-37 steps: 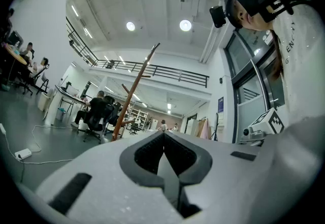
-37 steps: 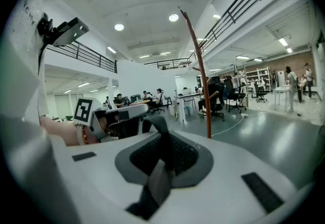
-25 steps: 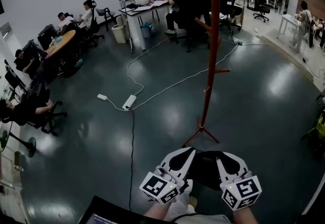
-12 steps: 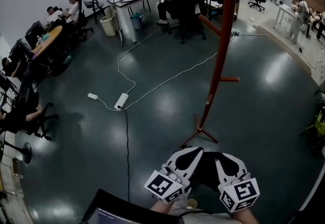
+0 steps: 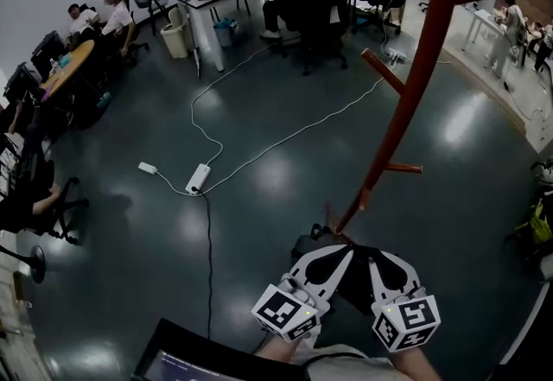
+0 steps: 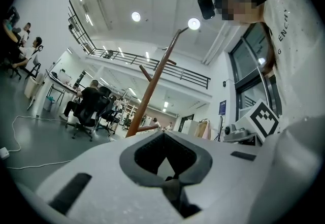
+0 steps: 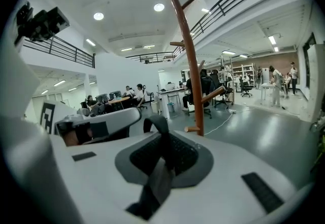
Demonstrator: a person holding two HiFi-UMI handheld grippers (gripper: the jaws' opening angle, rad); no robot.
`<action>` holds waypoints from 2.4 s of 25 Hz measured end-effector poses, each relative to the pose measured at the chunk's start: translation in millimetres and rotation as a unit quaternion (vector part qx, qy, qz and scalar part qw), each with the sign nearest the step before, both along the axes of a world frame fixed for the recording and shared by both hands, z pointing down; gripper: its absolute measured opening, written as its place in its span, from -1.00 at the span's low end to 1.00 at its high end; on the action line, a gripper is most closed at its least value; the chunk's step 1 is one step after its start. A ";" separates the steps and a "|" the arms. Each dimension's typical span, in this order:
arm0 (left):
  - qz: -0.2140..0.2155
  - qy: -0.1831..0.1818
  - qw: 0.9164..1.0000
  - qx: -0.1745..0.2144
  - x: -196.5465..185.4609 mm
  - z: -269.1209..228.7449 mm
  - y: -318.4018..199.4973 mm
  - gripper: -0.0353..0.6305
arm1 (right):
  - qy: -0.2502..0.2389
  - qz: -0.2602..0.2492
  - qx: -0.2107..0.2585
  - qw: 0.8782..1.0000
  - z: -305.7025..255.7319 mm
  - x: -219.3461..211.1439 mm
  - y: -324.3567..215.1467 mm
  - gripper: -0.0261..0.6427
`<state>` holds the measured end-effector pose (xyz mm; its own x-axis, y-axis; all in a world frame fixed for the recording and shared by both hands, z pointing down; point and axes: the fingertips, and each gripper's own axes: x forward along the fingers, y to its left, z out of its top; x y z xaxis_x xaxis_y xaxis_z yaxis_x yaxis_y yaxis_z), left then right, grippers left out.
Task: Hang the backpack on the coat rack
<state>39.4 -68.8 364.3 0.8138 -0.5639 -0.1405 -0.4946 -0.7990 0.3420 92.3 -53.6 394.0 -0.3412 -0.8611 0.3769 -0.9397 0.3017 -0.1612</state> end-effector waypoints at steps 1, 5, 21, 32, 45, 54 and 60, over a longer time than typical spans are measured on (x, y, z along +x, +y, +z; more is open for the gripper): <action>0.001 0.001 1.000 -0.001 -0.5 1.6 -6.1 -0.86 | -0.001 0.003 0.000 1.000 0.3 -0.1 -8.7 -0.79; -0.006 0.004 1.000 -0.010 -4.7 10.6 -28.5 -0.86 | -0.005 0.012 -0.001 1.000 4.7 -3.4 -40.4 -0.79; -0.059 0.015 0.995 -0.073 23.0 61.4 -109.0 -0.86 | -0.019 0.001 -0.074 0.997 63.3 20.6 -118.6 -0.79; -0.075 0.031 0.990 -0.113 27.8 75.3 -133.0 -0.86 | -0.019 -0.021 -0.090 0.996 73.9 32.7 -136.1 -0.79; -0.079 0.011 0.991 -0.107 25.8 90.5 -133.2 -0.86 | 0.039 -0.037 -0.107 0.993 99.9 36.9 -144.8 -0.79; -0.088 0.013 0.989 -0.115 16.7 97.2 -122.8 -0.86 | 0.114 -0.042 -0.108 0.987 112.2 40.0 -142.7 -0.79; -0.090 0.013 0.989 -0.116 10.7 95.5 -115.8 -0.86 | 0.120 -0.055 -0.094 0.987 107.9 35.2 -138.8 -0.78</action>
<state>50.1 -184.7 459.8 0.6953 -0.7187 -0.0104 -0.6101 -0.5978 0.5200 127.5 -192.3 501.8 -0.3095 -0.7311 0.6081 -0.9211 0.3893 -0.0007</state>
